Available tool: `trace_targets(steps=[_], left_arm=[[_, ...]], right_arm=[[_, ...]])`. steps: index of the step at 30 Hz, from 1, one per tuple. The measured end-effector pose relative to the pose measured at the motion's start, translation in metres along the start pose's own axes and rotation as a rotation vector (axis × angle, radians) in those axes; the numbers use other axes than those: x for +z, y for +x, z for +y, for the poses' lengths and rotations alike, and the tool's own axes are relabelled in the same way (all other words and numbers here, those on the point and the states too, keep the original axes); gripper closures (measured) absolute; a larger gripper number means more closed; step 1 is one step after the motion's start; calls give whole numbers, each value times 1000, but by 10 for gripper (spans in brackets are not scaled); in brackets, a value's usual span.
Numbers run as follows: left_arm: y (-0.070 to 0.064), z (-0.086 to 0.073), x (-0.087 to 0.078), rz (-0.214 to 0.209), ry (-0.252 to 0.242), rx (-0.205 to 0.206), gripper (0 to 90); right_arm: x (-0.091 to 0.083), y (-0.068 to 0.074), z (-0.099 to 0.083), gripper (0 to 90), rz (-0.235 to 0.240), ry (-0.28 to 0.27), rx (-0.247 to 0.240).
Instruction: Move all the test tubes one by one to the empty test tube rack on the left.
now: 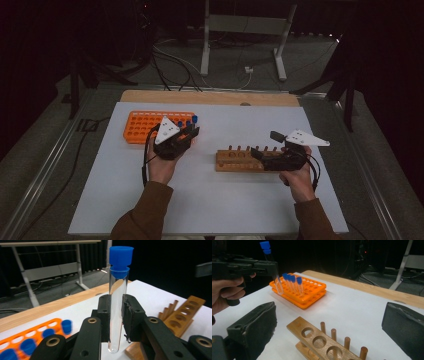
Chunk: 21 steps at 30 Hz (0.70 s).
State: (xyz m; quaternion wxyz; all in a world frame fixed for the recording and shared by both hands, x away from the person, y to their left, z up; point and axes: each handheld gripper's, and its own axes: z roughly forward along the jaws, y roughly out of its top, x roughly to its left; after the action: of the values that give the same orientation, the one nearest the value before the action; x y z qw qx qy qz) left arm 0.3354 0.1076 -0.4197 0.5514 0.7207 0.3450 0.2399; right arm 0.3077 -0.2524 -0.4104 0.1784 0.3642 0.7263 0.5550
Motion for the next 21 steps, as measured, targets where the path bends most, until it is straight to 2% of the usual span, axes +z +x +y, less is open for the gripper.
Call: trace_targets(steps=[6,21], left_arm=[[15,-2,-7,50,-5,0,782],[52,-13,-19,201,11,-37,782]], right_arm=[[-2,-1,1,1,-1,-11,4],[-5,-3,1,1,-5,-23,8]])
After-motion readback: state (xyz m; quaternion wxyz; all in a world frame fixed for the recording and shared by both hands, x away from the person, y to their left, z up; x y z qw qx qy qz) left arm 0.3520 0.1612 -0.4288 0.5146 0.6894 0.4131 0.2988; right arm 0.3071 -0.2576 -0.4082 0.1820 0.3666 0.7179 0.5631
